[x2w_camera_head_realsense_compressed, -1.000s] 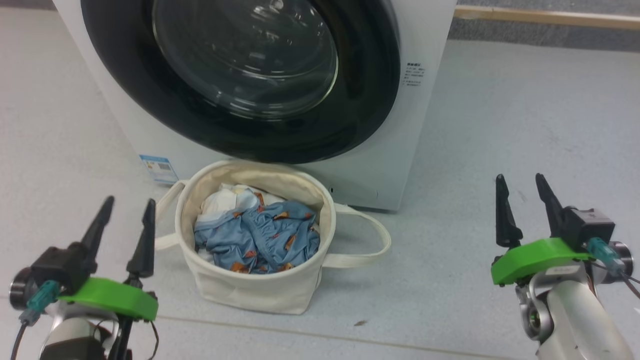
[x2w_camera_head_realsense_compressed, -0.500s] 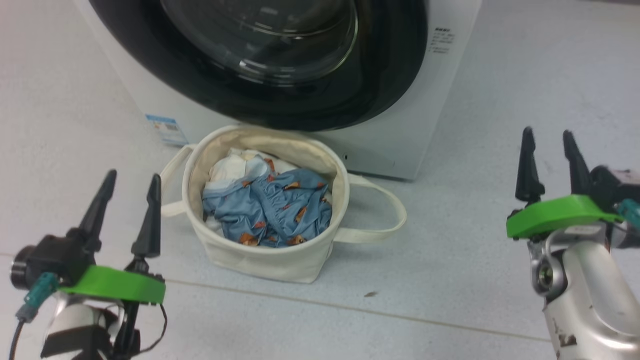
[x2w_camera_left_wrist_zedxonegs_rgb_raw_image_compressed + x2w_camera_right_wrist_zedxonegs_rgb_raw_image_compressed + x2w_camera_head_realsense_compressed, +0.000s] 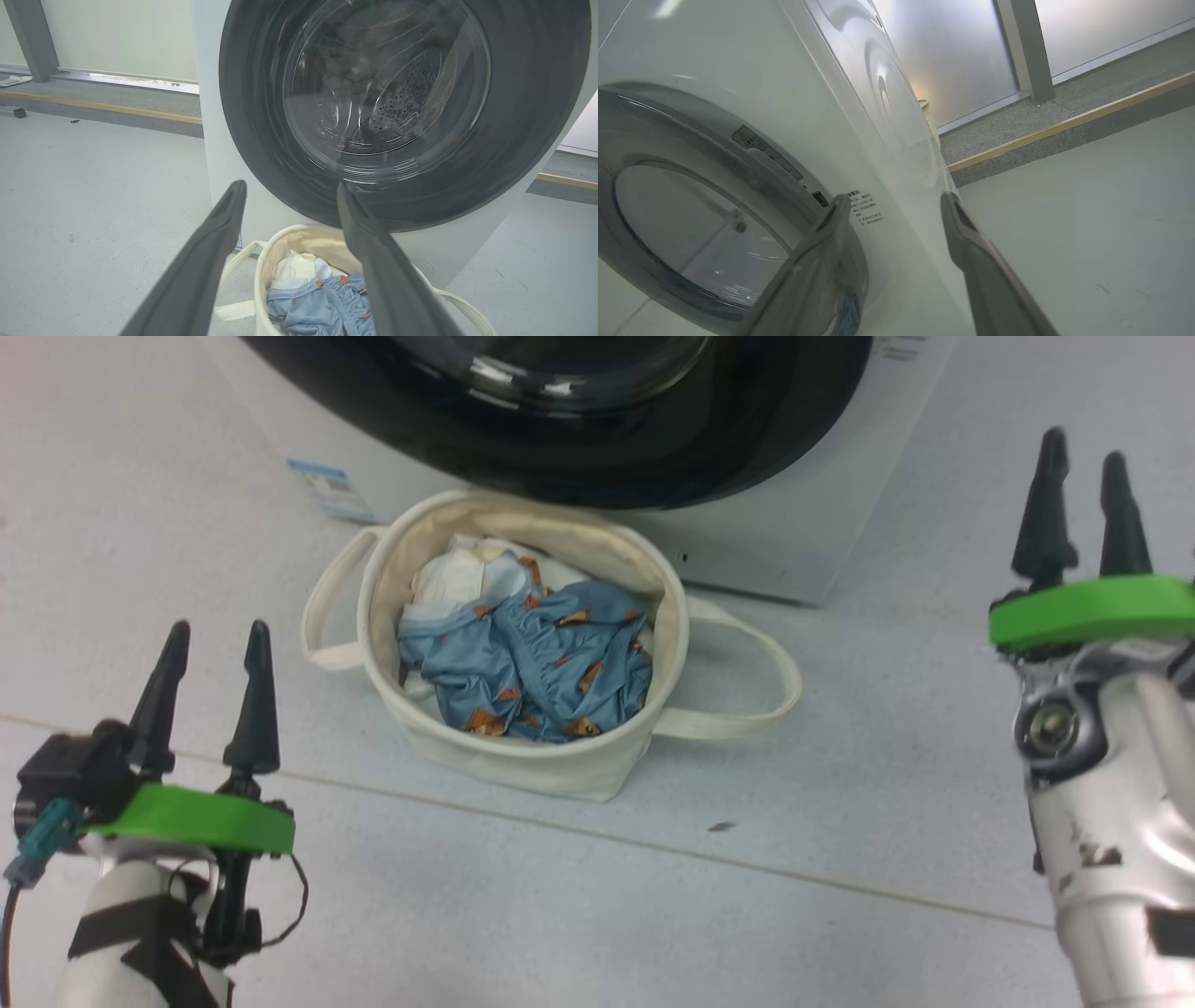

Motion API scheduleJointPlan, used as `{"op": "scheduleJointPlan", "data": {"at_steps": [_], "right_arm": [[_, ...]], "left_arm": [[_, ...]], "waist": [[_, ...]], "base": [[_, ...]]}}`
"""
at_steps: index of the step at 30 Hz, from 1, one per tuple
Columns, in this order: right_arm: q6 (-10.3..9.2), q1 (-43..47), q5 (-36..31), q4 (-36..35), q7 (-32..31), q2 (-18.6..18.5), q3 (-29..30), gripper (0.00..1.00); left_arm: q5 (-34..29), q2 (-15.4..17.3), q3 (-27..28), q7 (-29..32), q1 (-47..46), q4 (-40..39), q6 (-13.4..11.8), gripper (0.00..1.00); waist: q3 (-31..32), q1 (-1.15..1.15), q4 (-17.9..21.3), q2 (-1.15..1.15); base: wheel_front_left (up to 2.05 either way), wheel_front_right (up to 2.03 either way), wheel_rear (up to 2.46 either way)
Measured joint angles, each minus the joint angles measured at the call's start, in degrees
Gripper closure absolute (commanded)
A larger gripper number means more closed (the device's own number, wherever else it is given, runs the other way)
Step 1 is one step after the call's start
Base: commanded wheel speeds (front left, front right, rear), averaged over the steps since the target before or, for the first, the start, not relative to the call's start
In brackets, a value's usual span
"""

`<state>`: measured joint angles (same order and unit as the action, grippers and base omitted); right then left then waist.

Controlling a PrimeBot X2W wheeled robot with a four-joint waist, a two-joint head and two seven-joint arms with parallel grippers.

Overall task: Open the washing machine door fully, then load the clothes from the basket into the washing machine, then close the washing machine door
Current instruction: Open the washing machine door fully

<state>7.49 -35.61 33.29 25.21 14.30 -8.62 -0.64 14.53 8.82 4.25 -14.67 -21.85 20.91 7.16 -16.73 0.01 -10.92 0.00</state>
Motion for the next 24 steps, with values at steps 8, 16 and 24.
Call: {"op": "scheduleJointPlan", "data": {"at_steps": [8,16,24], "right_arm": [[0.0,-7.98,19.76,3.59,-0.08,-3.53,-5.5,0.0],[0.0,-14.69,35.17,4.86,-2.13,-6.54,-9.1,1.0],[-0.01,-18.55,48.85,4.19,-12.32,-7.26,-9.78,1.0]], "left_arm": [[-0.14,-0.05,-1.13,0.0,-2.16,0.53,0.01,0.0],[-0.14,-0.25,-1.29,0.0,-3.04,0.69,0.01,0.0],[-0.14,-0.65,-0.64,0.0,-3.41,0.83,0.01,0.0]], "waist": [[-3.54,-0.01,-2.13,0.0],[-6.21,-0.01,-4.17,0.0],[-7.69,-0.01,-5.21,0.0]], "base": [[0.0,0.0,0.0],[0.0,0.0,0.0],[0.0,0.0,0.0]]}}
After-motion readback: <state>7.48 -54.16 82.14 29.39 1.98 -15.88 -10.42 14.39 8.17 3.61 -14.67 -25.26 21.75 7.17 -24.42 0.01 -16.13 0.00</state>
